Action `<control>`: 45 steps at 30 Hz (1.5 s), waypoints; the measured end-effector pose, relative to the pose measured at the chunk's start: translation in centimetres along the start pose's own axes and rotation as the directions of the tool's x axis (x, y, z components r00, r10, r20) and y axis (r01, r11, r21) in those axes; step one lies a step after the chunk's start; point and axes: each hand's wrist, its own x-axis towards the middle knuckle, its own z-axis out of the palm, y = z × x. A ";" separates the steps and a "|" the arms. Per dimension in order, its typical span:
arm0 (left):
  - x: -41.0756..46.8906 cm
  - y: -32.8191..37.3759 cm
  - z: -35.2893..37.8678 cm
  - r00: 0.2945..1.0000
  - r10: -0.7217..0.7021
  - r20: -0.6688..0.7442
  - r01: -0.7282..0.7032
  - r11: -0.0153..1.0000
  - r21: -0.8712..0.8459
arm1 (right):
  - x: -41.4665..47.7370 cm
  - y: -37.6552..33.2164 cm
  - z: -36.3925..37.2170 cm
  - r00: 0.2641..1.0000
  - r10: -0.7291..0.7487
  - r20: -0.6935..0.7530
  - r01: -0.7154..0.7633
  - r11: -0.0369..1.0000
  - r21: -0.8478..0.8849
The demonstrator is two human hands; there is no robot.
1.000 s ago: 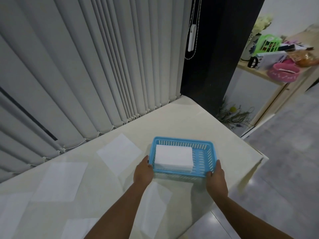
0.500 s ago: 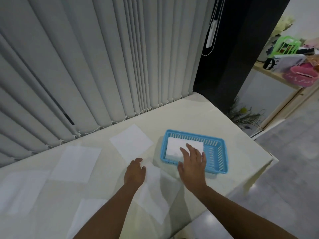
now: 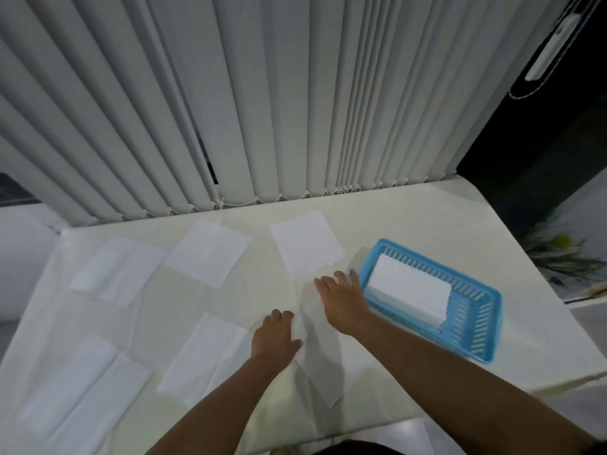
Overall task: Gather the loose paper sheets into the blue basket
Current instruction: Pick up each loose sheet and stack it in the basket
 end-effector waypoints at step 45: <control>-2.6 3.0 0.2 0.972 -0.193 -0.131 0.162 0.963 -0.217 | -3.8 5.3 0.9 0.882 -0.470 -0.042 0.457 0.874 -0.167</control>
